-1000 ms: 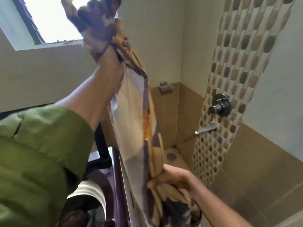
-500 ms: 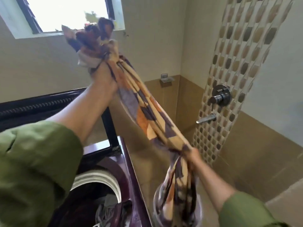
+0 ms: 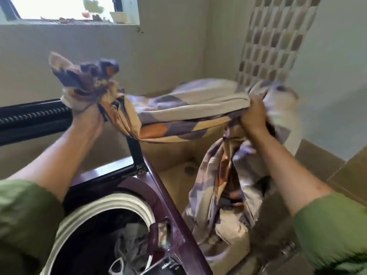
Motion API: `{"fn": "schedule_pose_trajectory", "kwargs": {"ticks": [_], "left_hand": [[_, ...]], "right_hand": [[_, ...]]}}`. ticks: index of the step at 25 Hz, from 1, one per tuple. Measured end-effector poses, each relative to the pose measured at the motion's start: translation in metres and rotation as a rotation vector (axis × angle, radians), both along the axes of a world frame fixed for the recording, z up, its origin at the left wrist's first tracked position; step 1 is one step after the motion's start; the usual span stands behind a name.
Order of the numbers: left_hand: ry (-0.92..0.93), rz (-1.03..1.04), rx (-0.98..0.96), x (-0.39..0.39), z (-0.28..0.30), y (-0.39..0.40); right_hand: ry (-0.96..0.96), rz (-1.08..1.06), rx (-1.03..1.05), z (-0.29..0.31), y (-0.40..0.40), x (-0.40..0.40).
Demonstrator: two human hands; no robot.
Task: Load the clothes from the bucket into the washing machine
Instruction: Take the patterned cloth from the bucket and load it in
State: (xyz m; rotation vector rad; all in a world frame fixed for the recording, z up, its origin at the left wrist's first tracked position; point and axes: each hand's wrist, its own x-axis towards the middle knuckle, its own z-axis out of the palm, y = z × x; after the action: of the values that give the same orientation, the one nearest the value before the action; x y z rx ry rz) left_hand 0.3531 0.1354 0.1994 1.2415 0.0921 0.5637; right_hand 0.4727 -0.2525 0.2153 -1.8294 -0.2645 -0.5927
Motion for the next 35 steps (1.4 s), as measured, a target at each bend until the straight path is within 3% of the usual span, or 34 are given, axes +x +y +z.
{"fn": "schedule_pose_trajectory", "kwargs": {"ticks": [1, 3, 5, 6, 10, 13, 15, 17, 19, 20, 21, 23, 24, 26, 31, 33, 35], "left_hand": [[0.087, 0.011, -0.026, -0.018, -0.016, 0.007], [0.161, 0.004, -0.111, -0.058, -0.039, 0.009], [0.223, -0.06, -0.108, -0.097, -0.056, 0.006], [0.265, -0.074, -0.105, -0.114, -0.063, 0.005], [0.456, -0.034, -0.242, -0.166, -0.098, 0.003], [0.643, 0.022, -0.301, -0.201, -0.14, 0.002], [0.881, 0.005, -0.314, -0.229, -0.175, 0.006], [1.156, 0.047, -0.139, -0.253, -0.197, 0.001], [1.261, 0.256, 0.066, -0.262, -0.197, -0.004], [1.189, 0.364, 0.098, -0.26, -0.194, -0.004], [0.992, 0.418, 0.055, -0.257, -0.19, -0.001], [0.611, 0.261, -0.031, -0.248, -0.172, -0.002], [0.547, 0.133, 0.066, -0.242, -0.164, -0.002], [0.599, -0.046, 0.315, -0.229, -0.153, -0.009], [0.577, -0.139, 0.47, -0.206, -0.133, -0.023], [0.572, -0.062, 0.488, -0.201, -0.117, -0.029], [0.529, -0.057, 0.493, -0.198, -0.092, -0.035]], "right_hand": [[0.082, -0.092, 0.024, -0.013, 0.007, -0.003], [0.215, -0.107, 0.404, -0.011, 0.025, -0.021], [0.22, 0.043, 0.708, -0.005, 0.041, -0.049], [0.203, 0.106, 0.733, -0.001, 0.05, -0.061], [-0.232, 0.257, 0.24, 0.007, 0.102, -0.107], [-0.549, 0.473, -0.009, -0.003, 0.156, -0.145], [-0.662, 0.596, -0.193, -0.031, 0.186, -0.163], [-0.742, 0.53, -0.458, -0.068, 0.213, -0.18], [-0.732, 0.453, -0.698, -0.099, 0.236, -0.202], [-0.701, 0.455, -0.788, -0.114, 0.246, -0.213], [-0.651, 0.476, -0.861, -0.128, 0.254, -0.224], [-0.562, 0.529, -0.979, -0.149, 0.265, -0.241], [-0.544, 0.534, -1.007, -0.156, 0.267, -0.245], [-0.499, 0.586, -0.987, -0.16, 0.267, -0.243], [-0.458, 0.895, -0.89, -0.158, 0.23, -0.203], [-0.38, 0.753, -0.959, -0.173, 0.204, -0.186], [-0.205, 0.376, -1.03, -0.192, 0.177, -0.167]]}}
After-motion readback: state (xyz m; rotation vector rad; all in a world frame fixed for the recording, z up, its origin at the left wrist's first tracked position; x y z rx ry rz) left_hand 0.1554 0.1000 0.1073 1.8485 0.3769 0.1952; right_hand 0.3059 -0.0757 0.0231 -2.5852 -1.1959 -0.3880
